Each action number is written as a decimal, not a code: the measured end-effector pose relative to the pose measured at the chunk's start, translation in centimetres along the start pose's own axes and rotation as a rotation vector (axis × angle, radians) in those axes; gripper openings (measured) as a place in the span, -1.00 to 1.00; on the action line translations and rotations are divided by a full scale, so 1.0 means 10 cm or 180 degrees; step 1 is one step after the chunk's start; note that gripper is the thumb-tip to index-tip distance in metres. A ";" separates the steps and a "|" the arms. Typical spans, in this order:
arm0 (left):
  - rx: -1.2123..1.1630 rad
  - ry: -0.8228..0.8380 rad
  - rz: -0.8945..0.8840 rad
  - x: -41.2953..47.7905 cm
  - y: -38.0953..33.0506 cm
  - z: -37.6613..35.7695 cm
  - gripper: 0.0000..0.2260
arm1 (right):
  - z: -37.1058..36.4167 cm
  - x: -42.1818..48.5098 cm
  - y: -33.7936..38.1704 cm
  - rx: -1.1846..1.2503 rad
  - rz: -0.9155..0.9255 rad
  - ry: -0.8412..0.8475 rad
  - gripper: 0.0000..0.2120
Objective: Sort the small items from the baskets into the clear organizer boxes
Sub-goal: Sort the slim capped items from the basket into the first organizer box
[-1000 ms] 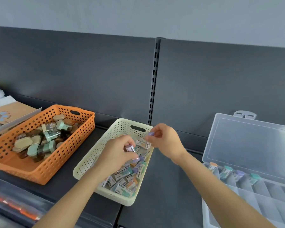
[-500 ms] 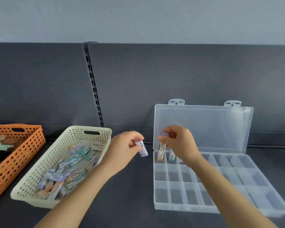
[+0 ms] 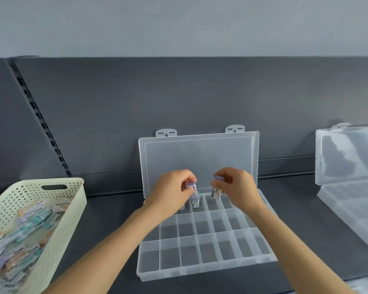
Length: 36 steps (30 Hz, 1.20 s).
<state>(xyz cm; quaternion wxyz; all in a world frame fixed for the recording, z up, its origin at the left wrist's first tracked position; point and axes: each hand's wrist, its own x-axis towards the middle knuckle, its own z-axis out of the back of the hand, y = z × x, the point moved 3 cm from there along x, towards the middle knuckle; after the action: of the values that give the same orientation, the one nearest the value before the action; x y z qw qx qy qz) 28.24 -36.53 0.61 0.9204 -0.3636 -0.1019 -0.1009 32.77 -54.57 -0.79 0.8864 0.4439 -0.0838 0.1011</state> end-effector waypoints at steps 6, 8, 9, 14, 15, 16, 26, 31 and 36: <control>0.0335 0.0112 -0.0189 0.30 -0.08 -0.35 -0.88 | 0.11 0.08 -0.28 -0.0538 0.0285 -0.0022 -0.89; 0.0434 0.0194 -0.0229 0.36 -0.09 -0.46 -0.91 | 0.12 0.10 -0.35 -0.0672 0.0377 0.0003 -0.93; 0.0523 0.0238 -0.0252 0.37 -0.09 -0.51 -0.92 | 0.12 0.12 -0.39 -0.0724 0.0401 0.0031 -0.95; 0.0892 0.0446 -0.0244 0.45 -0.07 -0.69 -0.90 | 0.04 0.20 -0.50 -0.0998 0.0473 0.0500 -0.94; 0.0936 0.0478 -0.0229 0.46 -0.06 -0.71 -0.90 | 0.03 0.21 -0.52 -0.1041 0.0479 0.0585 -0.94; 0.0984 0.0512 -0.0211 0.46 -0.05 -0.73 -0.90 | 0.01 0.22 -0.53 -0.1091 0.0486 0.0654 -0.94; 0.1456 0.0609 -0.0172 0.51 0.01 -0.85 -0.86 | -0.05 0.27 -0.68 -0.1433 0.0574 0.0846 -0.88; 0.1730 0.0671 -0.0272 0.49 -0.01 -0.89 -0.88 | -0.08 0.26 -0.70 -0.1733 0.0705 0.0908 -0.87; 0.1748 0.0647 -0.0303 0.48 -0.06 -0.91 -0.90 | -0.07 0.26 -0.69 -0.1733 0.0675 0.0959 -0.86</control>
<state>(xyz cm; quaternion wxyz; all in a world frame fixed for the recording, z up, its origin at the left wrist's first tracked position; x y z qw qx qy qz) 33.79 -43.77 -4.30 0.9841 -0.0839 -0.0497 -0.1484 37.02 -57.79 -5.86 0.9595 0.1595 -0.0214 0.2313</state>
